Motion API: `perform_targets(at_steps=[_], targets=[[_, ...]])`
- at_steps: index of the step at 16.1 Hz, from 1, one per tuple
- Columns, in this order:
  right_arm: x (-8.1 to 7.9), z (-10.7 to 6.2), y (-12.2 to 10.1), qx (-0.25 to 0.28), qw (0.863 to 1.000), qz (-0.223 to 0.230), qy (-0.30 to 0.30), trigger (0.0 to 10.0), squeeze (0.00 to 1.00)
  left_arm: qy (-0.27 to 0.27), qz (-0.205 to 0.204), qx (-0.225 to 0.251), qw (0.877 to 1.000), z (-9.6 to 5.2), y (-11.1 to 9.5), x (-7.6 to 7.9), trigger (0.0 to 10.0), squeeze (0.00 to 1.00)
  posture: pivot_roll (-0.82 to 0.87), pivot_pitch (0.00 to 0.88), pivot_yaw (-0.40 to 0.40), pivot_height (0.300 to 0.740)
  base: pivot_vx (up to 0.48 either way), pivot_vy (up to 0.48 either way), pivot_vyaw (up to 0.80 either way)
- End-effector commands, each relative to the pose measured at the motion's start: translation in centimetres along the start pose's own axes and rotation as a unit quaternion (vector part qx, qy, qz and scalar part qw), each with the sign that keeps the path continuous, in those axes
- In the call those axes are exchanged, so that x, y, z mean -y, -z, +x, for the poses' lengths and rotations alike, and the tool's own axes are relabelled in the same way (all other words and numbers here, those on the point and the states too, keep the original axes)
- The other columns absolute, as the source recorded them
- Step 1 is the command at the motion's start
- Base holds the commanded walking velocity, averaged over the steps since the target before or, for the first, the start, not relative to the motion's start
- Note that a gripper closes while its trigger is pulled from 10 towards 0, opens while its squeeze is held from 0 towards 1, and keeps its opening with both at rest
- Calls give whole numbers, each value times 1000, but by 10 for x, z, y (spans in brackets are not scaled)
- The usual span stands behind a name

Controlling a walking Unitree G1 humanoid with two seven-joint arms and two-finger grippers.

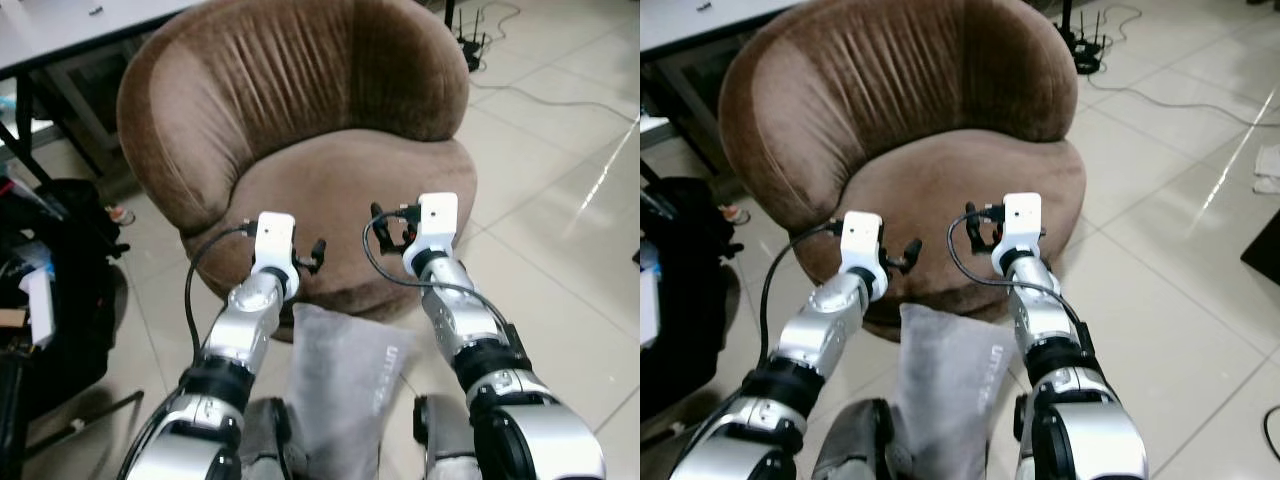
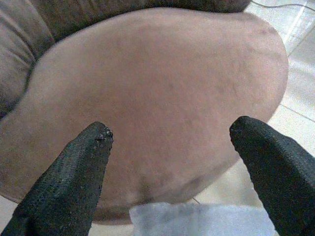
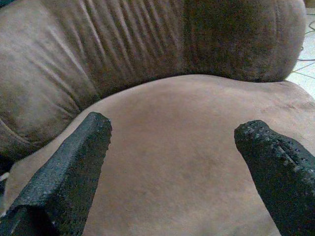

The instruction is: Move the pillow to the sofa from floor

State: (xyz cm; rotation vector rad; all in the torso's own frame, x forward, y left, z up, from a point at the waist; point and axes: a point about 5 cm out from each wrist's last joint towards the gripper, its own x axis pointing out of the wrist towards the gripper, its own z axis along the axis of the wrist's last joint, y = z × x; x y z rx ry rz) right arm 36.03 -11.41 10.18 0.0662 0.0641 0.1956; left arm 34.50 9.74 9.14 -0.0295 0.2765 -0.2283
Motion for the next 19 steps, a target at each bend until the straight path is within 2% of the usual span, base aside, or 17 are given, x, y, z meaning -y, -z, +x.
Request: perform_targets(at_steps=[1, 5, 7, 11, 15, 19], targets=[[-8, 5, -6, 4, 1000, 6, -11, 10000, 0, -4, 16, 2, 1000, 1, -2, -6, 10000, 0, -178, 0, 129, 680, 0, 0, 0], [-6, 0, 5, -15, 1000, 16, -9, 10000, 0, -16, 15, -6, 1000, 1, 6, -9, 10000, 0, -193, 0, 123, 720, 0, 0, 0], [-6, -1, 6, -19, 1000, 18, -8, 10000, 0, -14, 30, -7, 999, 0, 8, -10, 10000, 0, -189, 0, 123, 740, 0, 0, 0], [-14, 0, 12, -38, 999, 19, -25, 10000, 0, -39, 37, 7, 999, 0, 4, -22, 10000, 0, -149, 0, 79, 740, 0, 0, 0], [-16, 2, 11, -42, 998, 12, -36, 10000, 0, -44, 25, 6, 999, -4, 11, -19, 10000, 0, -132, 0, 68, 740, 0, 0, 0], [-25, 3, 10, -40, 998, 14, -44, 10000, 0, -50, 25, 5, 998, -6, 12, -24, 10000, 0, -122, 0, 71, 740, 0, 0, 0]])
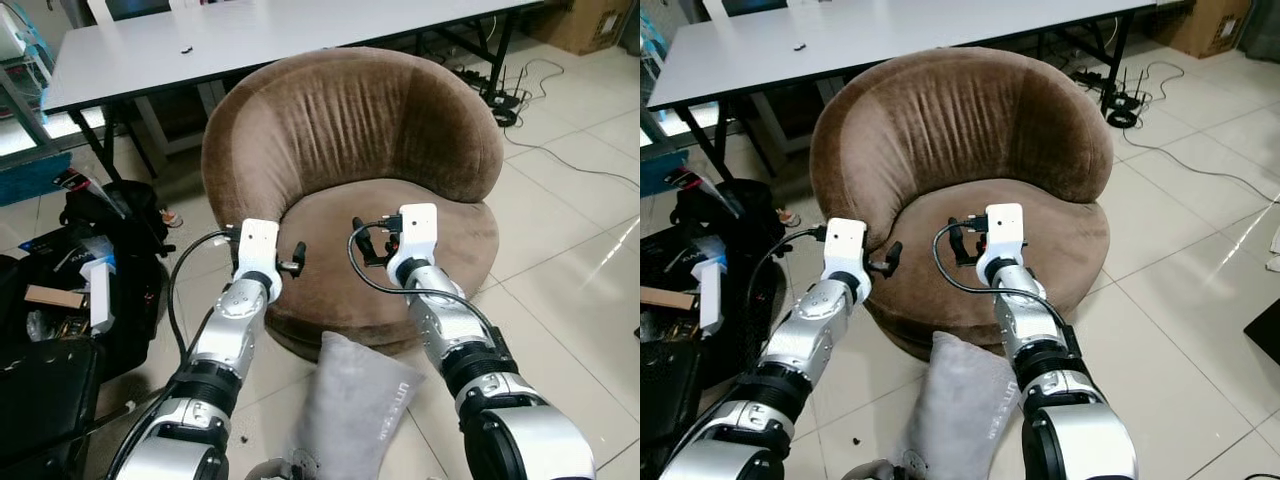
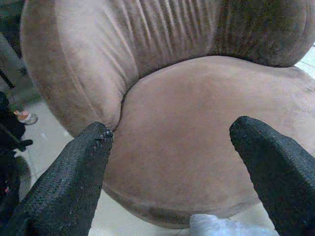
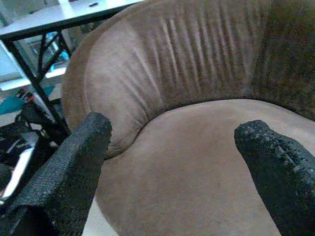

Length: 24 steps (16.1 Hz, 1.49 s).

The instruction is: Move the pillow to the sofa from floor

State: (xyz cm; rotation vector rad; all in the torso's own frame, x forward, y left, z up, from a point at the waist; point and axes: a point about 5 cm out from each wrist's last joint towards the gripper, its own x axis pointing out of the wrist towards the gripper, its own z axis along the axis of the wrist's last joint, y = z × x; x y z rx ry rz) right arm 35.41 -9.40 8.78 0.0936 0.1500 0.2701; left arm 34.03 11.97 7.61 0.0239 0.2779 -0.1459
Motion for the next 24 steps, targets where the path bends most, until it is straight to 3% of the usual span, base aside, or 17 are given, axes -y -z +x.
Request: perform_targets(at_steps=[1, 5, 9, 24], targets=[[-8, 3, -4, 0, 1000, -8, -16, 10000, 0, -11, 1, 8, 1000, 0, -5, -4, 10000, 0, -118, 0, 70, 740, 0, 0, 0], [-15, 4, -2, 0, 1000, -8, -26, 10000, 0, -38, 11, 10, 999, -1, -6, -15, 10000, 0, -104, 0, 74, 740, -227, -175, 0], [-24, 4, -1, 2, 999, -8, -41, 10000, 0, -26, 20, 17, 999, -2, -8, -16, 10000, 0, -97, 0, 83, 740, -193, -410, 0], [-30, 3, -1, 12, 997, -45, -60, 10000, 0, -40, 24, 23, 999, -3, -9, -19, 10000, 0, -85, 0, 75, 740, 0, 0, 0]])
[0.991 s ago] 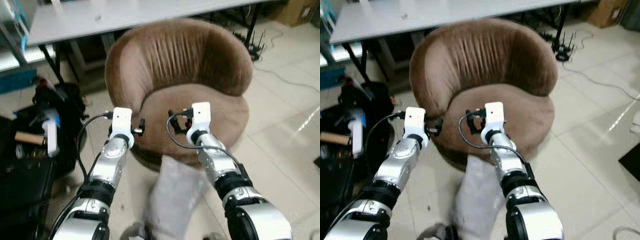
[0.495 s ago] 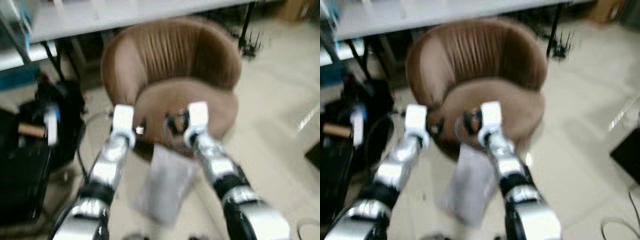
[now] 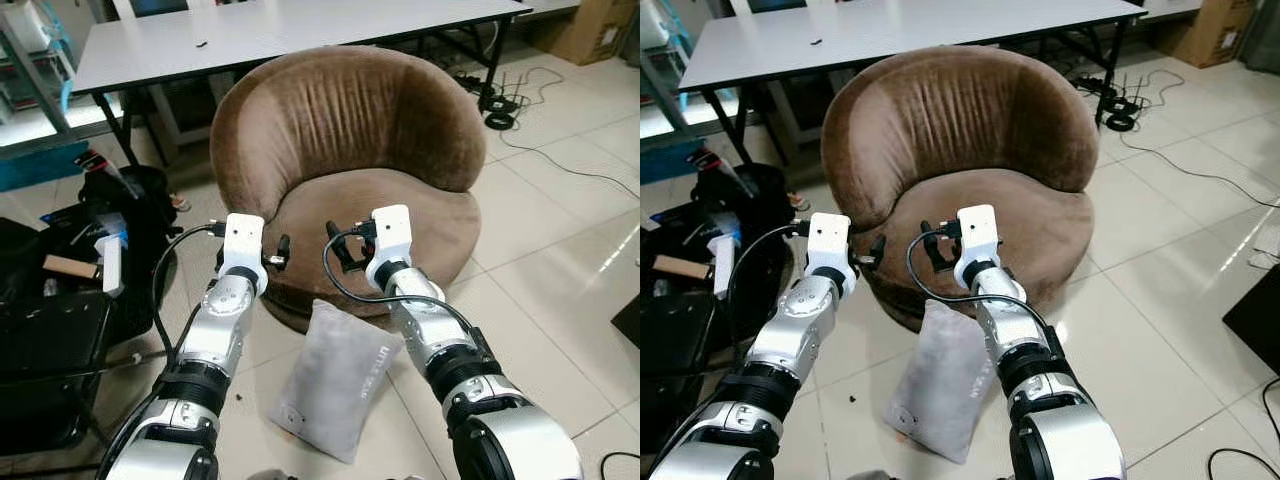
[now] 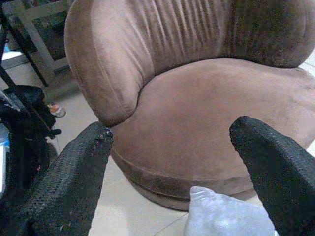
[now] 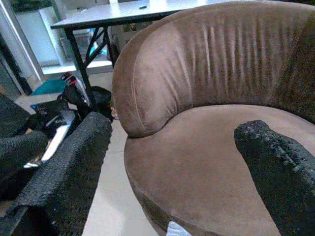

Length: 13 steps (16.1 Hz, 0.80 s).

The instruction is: Move the pillow to the sofa from floor

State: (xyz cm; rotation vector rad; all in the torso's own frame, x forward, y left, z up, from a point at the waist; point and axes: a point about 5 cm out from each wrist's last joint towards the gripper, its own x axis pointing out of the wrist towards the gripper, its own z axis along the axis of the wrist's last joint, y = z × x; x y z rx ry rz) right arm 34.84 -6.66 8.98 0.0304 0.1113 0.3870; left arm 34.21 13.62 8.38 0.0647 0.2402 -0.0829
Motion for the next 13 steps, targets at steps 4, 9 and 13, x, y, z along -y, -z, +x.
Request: perform_targets(at_steps=[4, 9, 13], targets=[[29, -11, 2, 18, 999, 22, 33, 10000, 0, -71, -25, 6, 997, -14, 13, -41, 10000, 0, -68, 0, 63, 740, 0, 0, 0], [67, -59, 51, -33, 997, 5, 71, 10000, 0, -127, -92, -20, 987, -61, 64, -71, 10000, 0, -6, 0, 34, 740, 0, 0, 0], [56, -63, 66, -56, 997, 18, 52, 10000, 0, -149, -98, -30, 983, -82, 79, -67, 10000, 0, 78, 0, -16, 740, 0, 0, 0]])
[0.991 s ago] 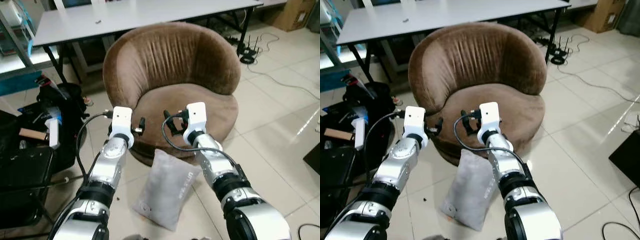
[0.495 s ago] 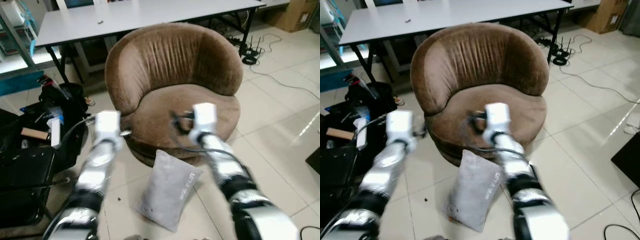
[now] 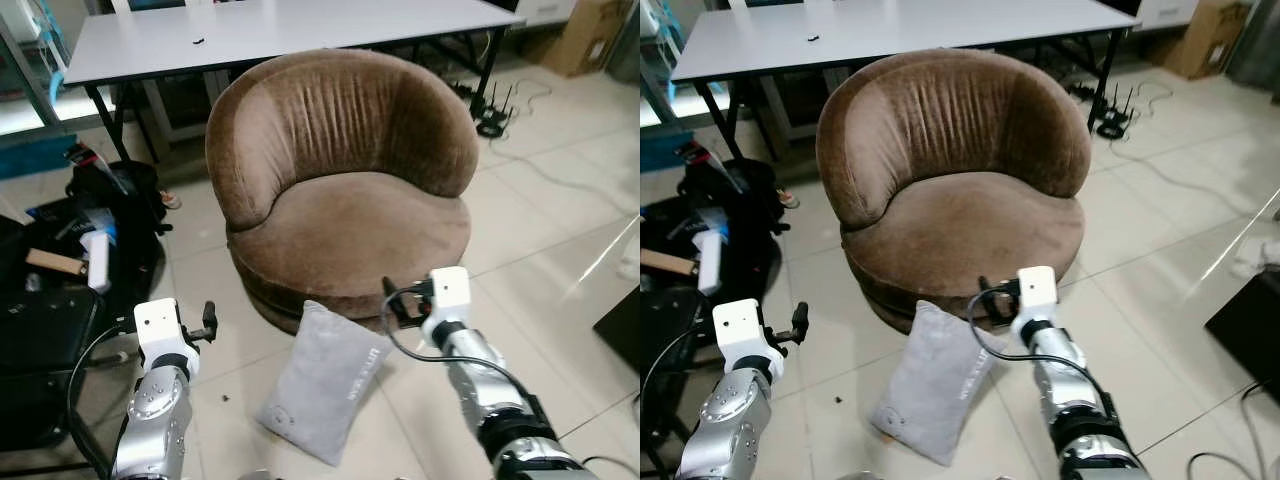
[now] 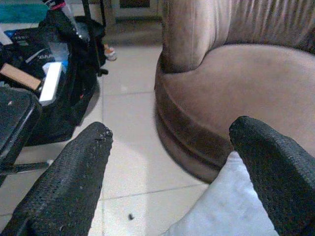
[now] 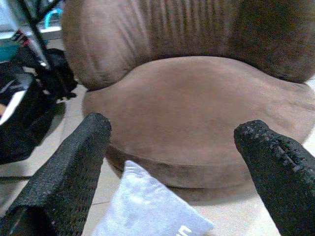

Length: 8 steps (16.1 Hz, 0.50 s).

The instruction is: Move the pillow to the sofa from floor

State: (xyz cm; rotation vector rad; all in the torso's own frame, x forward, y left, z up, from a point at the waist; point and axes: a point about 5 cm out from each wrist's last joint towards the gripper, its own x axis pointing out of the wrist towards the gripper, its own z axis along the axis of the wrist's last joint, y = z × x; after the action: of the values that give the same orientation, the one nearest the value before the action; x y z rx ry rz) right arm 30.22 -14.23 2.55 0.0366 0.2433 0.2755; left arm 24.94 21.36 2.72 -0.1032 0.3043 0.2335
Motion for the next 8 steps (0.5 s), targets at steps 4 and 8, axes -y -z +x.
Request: perform_targets(at_steps=[4, 8], targets=[[-22, 16, -14, 8, 999, -8, -50, 10000, 0, -14, 19, 24, 999, -4, -10, 0, 10000, 0, 155, 0, -78, 740, 0, 0, 0], [-31, 24, -27, 21, 997, -22, -73, 10000, 0, 7, 45, 26, 999, -3, -12, 15, 10000, 0, 165, 0, -103, 740, 0, 0, 0]])
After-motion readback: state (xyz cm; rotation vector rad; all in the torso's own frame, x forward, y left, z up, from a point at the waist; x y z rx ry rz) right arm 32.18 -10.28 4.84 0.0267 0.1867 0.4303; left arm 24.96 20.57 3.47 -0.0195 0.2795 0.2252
